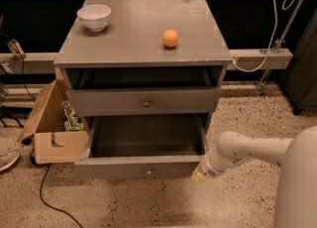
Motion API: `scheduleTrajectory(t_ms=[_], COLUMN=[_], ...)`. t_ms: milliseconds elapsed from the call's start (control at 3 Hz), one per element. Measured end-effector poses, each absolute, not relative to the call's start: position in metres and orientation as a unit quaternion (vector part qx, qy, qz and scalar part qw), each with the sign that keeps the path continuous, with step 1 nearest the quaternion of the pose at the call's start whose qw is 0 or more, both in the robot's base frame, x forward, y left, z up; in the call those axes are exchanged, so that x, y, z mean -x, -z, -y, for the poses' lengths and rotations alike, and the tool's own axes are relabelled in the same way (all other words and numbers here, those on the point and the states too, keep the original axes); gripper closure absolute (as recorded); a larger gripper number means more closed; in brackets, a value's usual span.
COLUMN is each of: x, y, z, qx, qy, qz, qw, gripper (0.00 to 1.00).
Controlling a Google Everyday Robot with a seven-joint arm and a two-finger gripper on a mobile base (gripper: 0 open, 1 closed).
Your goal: Close middle drawer
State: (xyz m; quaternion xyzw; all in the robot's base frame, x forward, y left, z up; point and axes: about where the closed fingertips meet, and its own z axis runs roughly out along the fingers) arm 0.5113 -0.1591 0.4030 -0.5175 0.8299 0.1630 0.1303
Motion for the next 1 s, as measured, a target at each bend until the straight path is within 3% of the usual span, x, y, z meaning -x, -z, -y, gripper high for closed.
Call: scheduleTrajectory(t_ms=[667,1000], x=[-0.535,-0.553], y=[-0.372,-0.369], z=[0.165,0.165], qx=[0.541,0.574], qy=[-0.121,-0.096], qz=[-0.819,-0.791], qw=[0.146,0.188], gripper=[1.0,1.0])
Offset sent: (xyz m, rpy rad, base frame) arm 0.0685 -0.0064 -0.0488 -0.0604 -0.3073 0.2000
